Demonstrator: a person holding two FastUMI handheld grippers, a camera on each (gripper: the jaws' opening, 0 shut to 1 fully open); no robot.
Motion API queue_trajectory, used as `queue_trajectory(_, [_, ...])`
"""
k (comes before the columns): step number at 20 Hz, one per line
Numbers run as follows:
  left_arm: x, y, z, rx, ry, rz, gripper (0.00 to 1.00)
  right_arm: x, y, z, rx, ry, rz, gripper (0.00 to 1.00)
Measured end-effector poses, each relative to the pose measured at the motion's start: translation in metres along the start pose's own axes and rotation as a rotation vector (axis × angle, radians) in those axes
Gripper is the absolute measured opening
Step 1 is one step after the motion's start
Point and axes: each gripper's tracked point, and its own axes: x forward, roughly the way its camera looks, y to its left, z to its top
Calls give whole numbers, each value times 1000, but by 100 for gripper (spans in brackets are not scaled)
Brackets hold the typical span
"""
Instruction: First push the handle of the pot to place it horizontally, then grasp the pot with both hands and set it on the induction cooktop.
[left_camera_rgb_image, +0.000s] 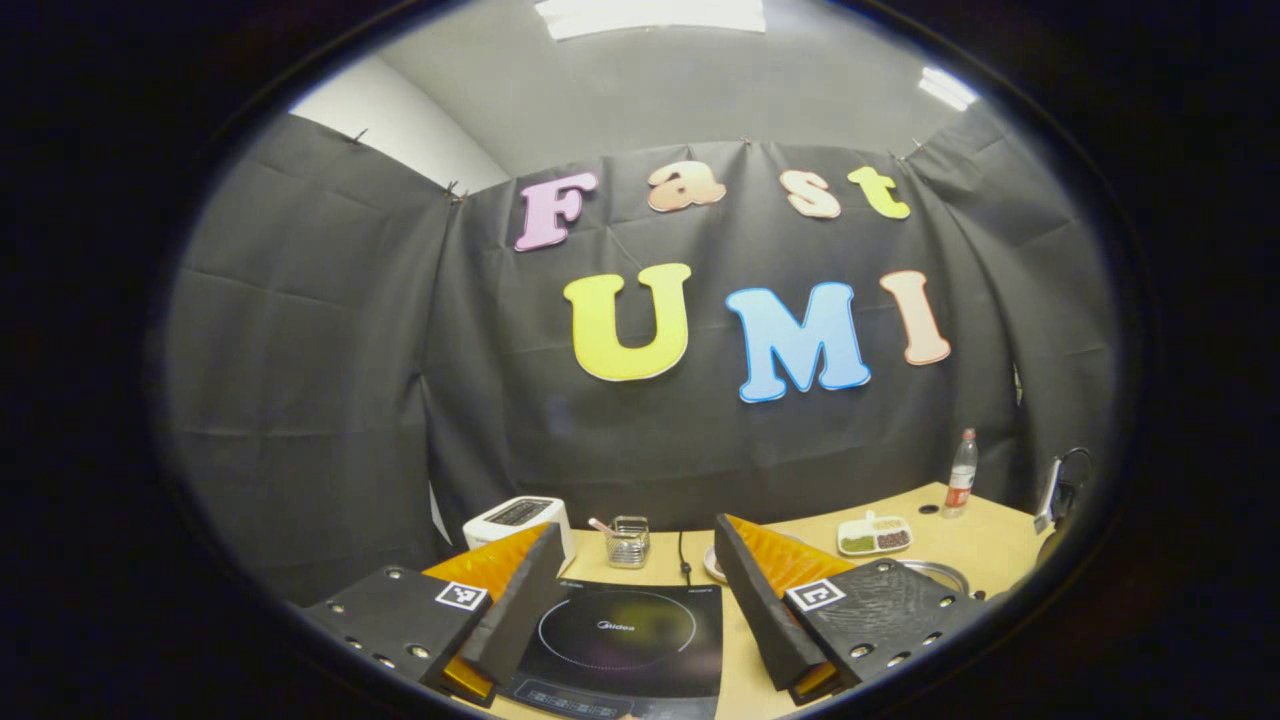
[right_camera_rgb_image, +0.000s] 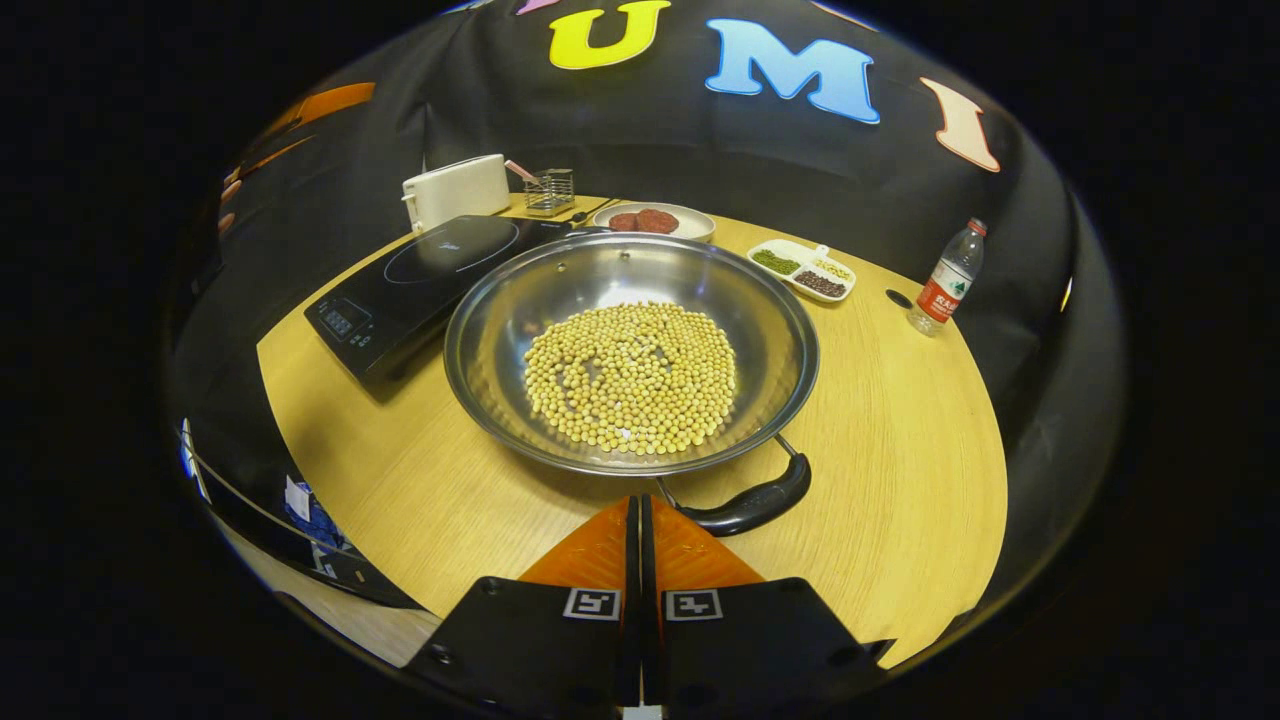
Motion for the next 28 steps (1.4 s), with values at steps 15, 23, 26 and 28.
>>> queue_trajectory(15, [9,-27,2,40,-1,-20,91,17,-58,11,19,4,-54,2])
queue_trajectory(23, [9,-29,-2,48,20,-14,91,29,-84,23,30,-5,-106,2])
queue_trajectory(26, [11,-33,-6,56,28,-18,91,32,-96,28,31,-8,-124,2])
queue_trajectory(28, [12,-38,-8,60,33,-19,91,37,-104,32,36,-13,-139,3])
